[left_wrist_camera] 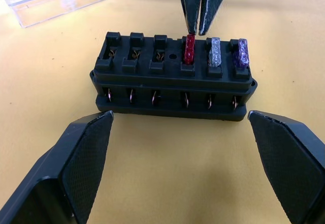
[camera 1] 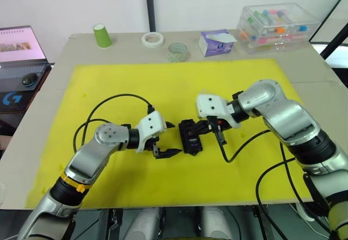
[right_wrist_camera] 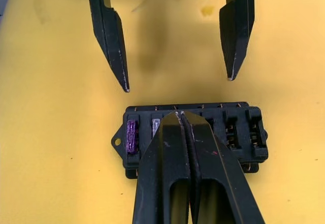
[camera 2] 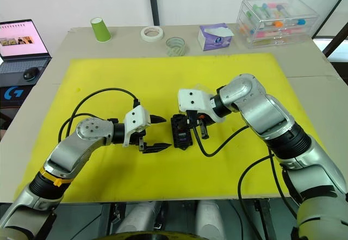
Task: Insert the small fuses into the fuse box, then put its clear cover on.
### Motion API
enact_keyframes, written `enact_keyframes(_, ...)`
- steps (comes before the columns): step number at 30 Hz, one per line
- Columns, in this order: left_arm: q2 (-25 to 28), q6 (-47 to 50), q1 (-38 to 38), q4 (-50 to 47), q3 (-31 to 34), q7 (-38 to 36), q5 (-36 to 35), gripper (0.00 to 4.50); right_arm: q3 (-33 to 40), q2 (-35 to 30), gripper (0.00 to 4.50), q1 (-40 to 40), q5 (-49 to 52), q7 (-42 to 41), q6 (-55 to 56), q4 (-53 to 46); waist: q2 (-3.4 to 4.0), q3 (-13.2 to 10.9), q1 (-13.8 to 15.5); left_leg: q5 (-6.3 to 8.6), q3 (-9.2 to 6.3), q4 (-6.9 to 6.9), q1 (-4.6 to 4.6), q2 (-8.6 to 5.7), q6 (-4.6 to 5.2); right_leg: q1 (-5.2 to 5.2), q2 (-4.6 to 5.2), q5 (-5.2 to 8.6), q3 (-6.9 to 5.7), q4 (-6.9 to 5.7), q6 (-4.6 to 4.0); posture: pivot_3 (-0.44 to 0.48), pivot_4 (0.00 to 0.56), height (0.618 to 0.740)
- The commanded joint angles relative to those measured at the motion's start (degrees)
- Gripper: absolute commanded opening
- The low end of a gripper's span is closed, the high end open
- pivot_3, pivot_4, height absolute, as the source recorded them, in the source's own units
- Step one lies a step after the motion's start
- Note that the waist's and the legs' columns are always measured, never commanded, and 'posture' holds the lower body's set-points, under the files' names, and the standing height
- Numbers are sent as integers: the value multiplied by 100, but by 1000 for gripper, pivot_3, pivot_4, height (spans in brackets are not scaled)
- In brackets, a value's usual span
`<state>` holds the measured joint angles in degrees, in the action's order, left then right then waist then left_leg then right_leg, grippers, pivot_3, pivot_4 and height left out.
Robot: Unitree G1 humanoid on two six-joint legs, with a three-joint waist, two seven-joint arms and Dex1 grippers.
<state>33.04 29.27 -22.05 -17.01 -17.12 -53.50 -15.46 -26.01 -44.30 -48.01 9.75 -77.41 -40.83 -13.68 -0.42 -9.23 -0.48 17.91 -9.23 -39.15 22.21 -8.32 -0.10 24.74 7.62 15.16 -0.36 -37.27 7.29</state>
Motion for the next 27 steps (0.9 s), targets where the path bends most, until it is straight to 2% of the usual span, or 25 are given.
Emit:
enact_keyframes(1, -3, -95, 12, -154, 59, -7, -5, 4500, -6, -7, 7, -31, -42, 4, 94, -45, 0, 0, 5, 0, 0, 0, 0, 0, 0, 0, 0, 0, 0, 0, 0, 0, 150, 740)
enact_keyframes(14, -11, -111, 6, -146, 52, 4, 12, 4500, -460, -79, 7, 425, -716, 102, 824, 627, -1, 2, 7, 0, -1, -1, -1, 0, 0, -5, -1, 0, -1, 1, 0, 0, 150, 740)
enact_keyframes(21, 62, -50, 16, -287, 199, -27, -104, 4500, 140, -1, 7, 241, -146, 3, 373, 326, -2, 2, 12, 0, -2, -1, -6, 0, 0, -9, -1, 0, -1, 1, 0, 0, 150, 740)
enact_keyframes(27, 146, 291, -49, -588, 666, -107, -641, 4500, 816, -44, 7, -6, 574, -51, -177, 34, 0, -1, 7, 0, -2, 0, -1, 0, 0, -3, 0, 0, -1, 2, 0, 0, 150, 740)
